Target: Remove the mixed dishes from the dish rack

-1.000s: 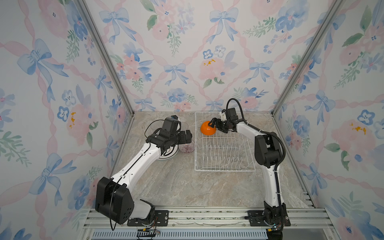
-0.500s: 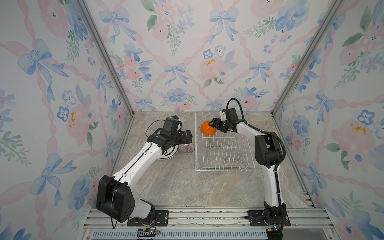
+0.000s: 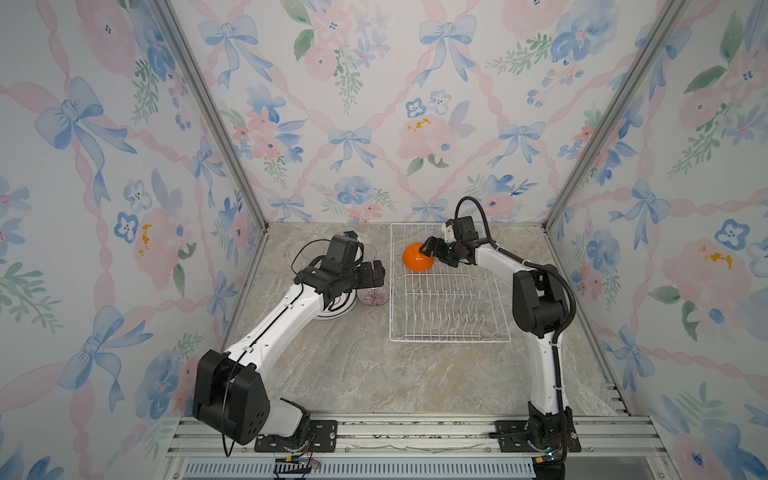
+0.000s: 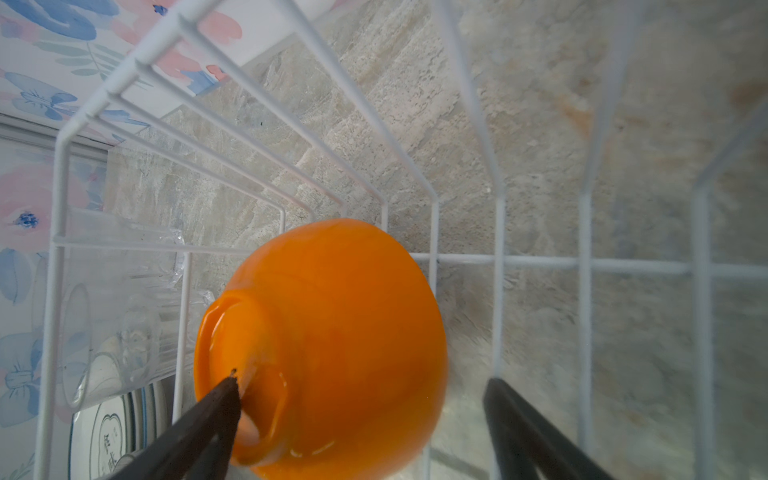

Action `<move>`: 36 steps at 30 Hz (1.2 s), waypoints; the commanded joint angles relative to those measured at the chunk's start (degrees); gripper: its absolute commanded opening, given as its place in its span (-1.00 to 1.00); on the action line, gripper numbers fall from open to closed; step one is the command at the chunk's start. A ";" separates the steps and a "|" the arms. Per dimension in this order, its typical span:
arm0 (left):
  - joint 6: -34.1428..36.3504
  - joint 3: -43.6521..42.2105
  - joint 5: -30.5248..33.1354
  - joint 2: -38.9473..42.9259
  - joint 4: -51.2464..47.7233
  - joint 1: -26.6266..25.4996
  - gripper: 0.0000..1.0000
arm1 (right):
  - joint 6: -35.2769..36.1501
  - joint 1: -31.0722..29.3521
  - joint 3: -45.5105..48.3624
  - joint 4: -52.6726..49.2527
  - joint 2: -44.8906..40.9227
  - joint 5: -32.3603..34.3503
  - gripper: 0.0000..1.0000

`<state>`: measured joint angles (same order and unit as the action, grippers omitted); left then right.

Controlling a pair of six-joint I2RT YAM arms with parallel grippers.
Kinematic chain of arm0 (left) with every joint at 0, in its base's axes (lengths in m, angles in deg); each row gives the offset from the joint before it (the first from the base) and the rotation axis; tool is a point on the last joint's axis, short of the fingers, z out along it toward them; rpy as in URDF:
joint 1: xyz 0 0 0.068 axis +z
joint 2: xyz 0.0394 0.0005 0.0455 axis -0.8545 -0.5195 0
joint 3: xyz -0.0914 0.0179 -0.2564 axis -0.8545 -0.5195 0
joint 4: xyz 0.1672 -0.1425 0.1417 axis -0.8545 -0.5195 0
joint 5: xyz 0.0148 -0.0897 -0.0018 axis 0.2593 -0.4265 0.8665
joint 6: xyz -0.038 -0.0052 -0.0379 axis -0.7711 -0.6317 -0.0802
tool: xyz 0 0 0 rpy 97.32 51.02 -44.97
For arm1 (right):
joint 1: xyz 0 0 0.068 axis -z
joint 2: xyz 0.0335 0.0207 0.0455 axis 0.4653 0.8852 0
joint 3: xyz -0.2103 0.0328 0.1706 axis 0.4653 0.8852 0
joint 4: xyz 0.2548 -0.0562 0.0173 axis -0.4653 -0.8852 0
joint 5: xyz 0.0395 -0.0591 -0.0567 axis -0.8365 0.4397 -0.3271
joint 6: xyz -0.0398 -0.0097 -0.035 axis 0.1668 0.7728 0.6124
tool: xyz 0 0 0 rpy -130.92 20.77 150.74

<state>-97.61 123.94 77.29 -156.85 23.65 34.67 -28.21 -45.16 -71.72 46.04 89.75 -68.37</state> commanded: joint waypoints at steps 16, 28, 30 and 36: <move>-1.17 1.04 0.36 -0.58 0.18 -0.50 0.96 | -1.86 -0.41 1.72 -3.58 3.45 -0.54 0.72; -1.24 1.03 0.44 -0.60 0.20 -0.49 0.96 | -4.85 -0.24 3.59 0.08 4.08 -1.89 0.73; -1.35 0.97 0.39 -0.45 0.19 -0.46 0.96 | -5.01 -0.15 4.49 1.30 4.25 -2.07 0.73; -1.51 1.05 0.27 -0.35 0.19 -0.47 0.96 | -7.97 -0.06 5.29 2.64 4.98 -2.90 0.74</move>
<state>-98.57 123.94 77.31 -157.00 23.65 34.47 -35.13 -45.18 -68.97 53.23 90.72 -73.40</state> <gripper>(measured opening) 0.980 0.868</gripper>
